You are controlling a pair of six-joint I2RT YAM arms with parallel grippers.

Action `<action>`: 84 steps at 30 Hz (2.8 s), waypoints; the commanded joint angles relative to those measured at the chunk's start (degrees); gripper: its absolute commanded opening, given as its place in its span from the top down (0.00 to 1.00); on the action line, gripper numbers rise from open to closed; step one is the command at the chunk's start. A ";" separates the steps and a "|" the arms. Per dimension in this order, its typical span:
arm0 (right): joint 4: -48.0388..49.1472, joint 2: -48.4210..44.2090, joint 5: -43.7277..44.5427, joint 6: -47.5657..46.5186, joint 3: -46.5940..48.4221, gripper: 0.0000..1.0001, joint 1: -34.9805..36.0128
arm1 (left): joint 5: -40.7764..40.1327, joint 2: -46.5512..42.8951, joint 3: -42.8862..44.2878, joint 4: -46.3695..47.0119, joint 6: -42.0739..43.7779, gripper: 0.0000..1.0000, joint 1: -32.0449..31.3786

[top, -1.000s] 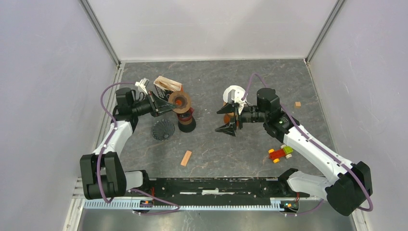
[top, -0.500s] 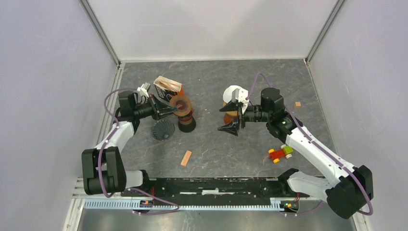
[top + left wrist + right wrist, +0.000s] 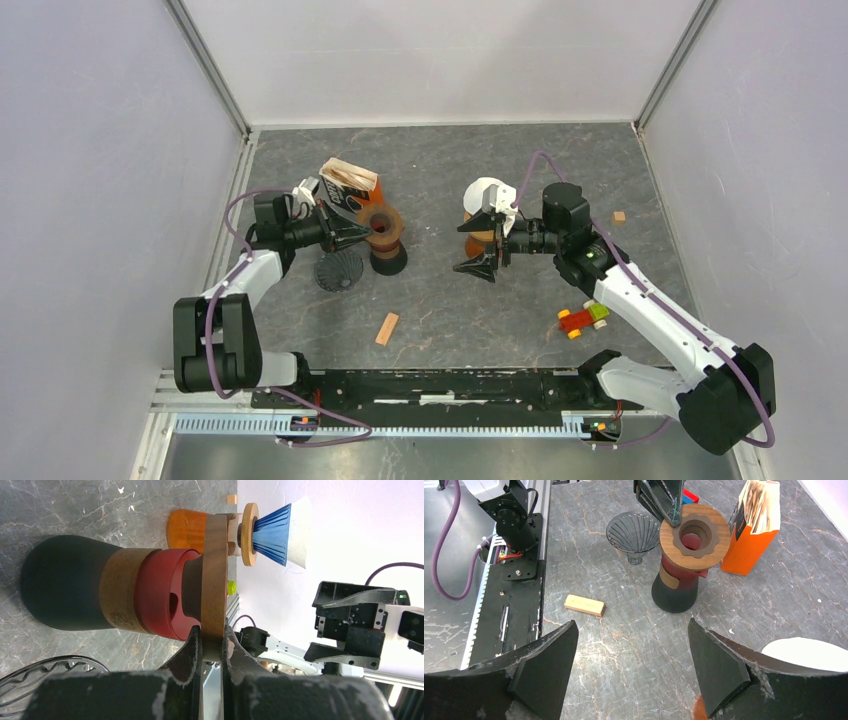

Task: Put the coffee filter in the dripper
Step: Place the dripper holder onto the coffee server, then pick up the coffee dripper from the center of the board.

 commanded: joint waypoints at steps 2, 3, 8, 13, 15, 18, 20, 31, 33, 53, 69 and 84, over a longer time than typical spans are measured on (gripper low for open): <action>1.84 -0.73 0.27 -0.57 -0.36 0.13 -0.20 | 2.03 2.21 -0.38 4.03 -4.18 0.98 -0.14; 1.82 -0.61 0.36 -0.60 -0.41 0.13 -0.25 | 2.11 2.50 -0.35 4.13 -4.28 0.98 -0.16; 1.85 -0.64 0.36 -0.60 -0.54 0.13 -0.31 | 2.12 3.20 -0.46 4.22 -4.33 0.92 -0.16; 1.86 -0.66 0.06 -0.60 -0.68 0.12 -0.27 | 1.92 3.09 -0.38 3.80 -3.67 0.83 -0.17; 2.00 -0.66 -0.21 -0.60 -0.85 0.12 -0.31 | 1.85 2.97 -0.21 3.25 -3.09 0.80 -0.16; 2.04 -0.75 -0.34 -0.63 -1.03 0.12 -0.31 | 1.55 2.45 0.04 1.94 -2.07 0.76 -0.16; 2.13 -0.81 -0.41 -0.51 -1.11 0.12 -0.32 | 1.17 1.73 0.23 0.64 -1.10 0.73 -0.17; 1.82 -1.86 -0.78 -0.86 -1.55 0.12 -0.32 | 0.36 -0.47 2.08 -5.92 4.63 0.63 -0.23; 1.86 -2.12 -0.84 -0.90 -1.69 0.12 -0.31 | 0.10 -0.96 2.47 -7.57 5.69 0.62 -0.21; 1.91 -3.53 -1.09 -1.12 -2.70 0.11 -0.32 | -6.88 -5.00 8.91 -30.25 23.12 0.44 -0.08; 1.91 -2.95 -1.39 -1.12 -2.87 0.10 -0.31 | -41.71 -10.32 20.93 -56.68 57.45 0.37 0.45; 2.22 -2.02 -2.22 -0.33 -2.87 0.10 -0.25 | -47.35 0.71 17.69 -54.59 63.33 0.40 0.45</action>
